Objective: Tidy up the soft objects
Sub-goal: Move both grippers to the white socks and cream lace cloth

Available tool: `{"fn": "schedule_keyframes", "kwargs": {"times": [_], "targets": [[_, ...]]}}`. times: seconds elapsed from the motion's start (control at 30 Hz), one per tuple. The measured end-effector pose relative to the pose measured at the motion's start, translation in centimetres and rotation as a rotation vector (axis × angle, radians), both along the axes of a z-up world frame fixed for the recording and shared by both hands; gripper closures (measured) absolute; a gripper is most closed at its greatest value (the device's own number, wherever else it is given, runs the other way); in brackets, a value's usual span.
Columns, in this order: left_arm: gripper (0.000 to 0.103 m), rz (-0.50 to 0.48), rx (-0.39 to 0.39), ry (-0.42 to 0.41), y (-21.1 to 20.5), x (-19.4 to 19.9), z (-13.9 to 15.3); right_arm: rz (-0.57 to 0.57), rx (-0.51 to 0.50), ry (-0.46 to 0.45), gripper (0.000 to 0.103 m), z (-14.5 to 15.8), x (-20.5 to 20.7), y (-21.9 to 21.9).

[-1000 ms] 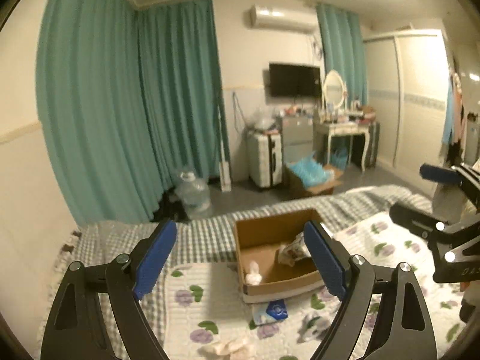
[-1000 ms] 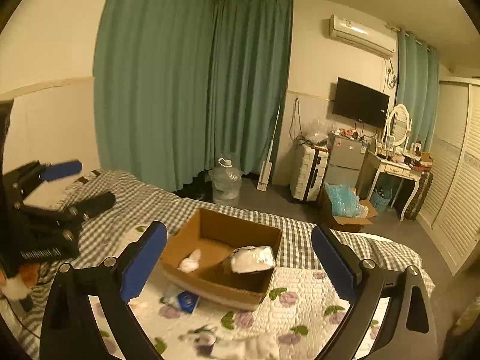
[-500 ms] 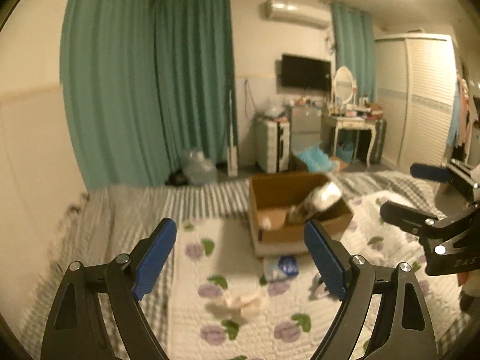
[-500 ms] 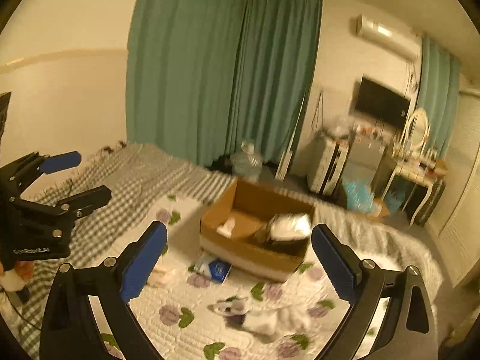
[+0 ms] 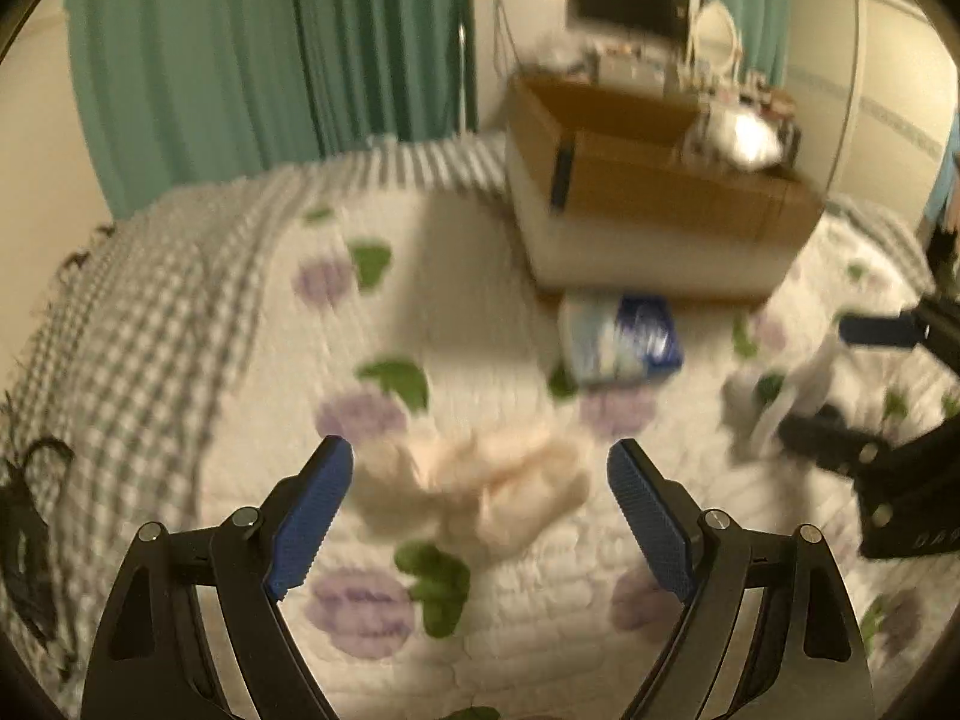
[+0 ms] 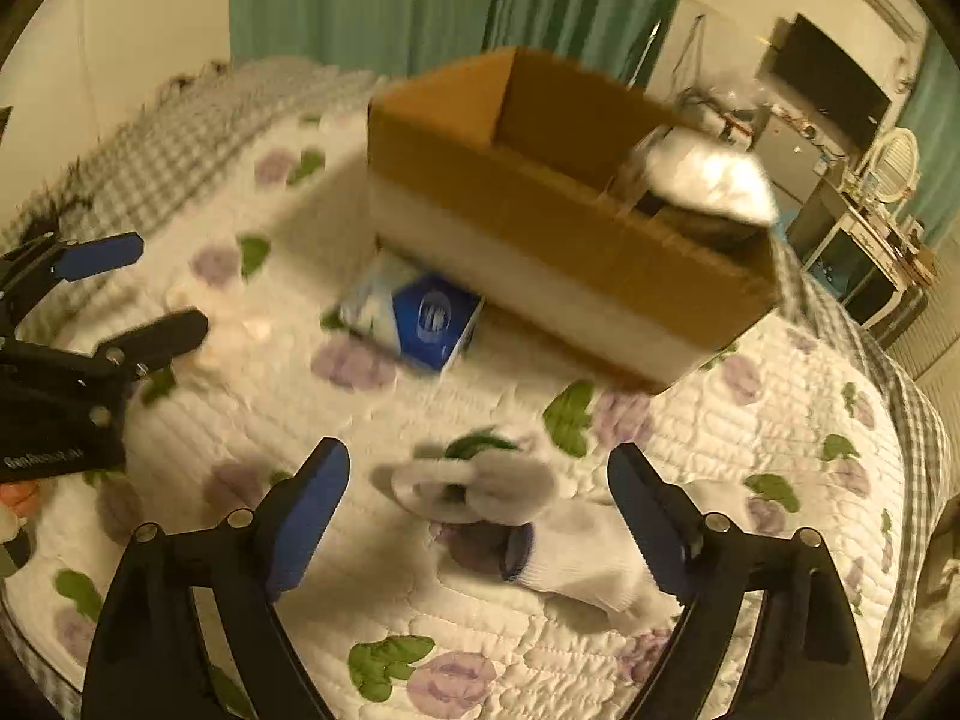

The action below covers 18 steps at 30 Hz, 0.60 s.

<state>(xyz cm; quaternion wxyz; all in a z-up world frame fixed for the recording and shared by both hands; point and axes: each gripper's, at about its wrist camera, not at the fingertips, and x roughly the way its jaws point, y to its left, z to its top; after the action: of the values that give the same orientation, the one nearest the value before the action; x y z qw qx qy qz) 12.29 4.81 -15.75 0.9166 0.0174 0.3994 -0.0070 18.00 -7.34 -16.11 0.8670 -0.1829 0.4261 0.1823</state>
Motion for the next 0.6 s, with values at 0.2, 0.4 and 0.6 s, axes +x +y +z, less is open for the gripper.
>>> {"fn": "schedule_keyframes", "kwargs": {"times": [0.2, 0.4, 0.6], "targets": [[0.015, -0.011, -0.019, 0.081, 0.1, 0.8, -2.6, -0.015, -0.049, 0.062, 0.037, -3.3, 1.7, 0.4], [0.017, -0.003, -0.09, 0.094, 1.2, 1.9, -3.0, -0.012, -0.024, 0.071, 0.049, -3.6, 2.1, 0.0], [0.046, -0.005, -0.1, 0.093, 1.7, 2.0, -3.0, 0.016, -0.007, 0.034, 0.057, -2.2, 1.4, 0.3]]}}
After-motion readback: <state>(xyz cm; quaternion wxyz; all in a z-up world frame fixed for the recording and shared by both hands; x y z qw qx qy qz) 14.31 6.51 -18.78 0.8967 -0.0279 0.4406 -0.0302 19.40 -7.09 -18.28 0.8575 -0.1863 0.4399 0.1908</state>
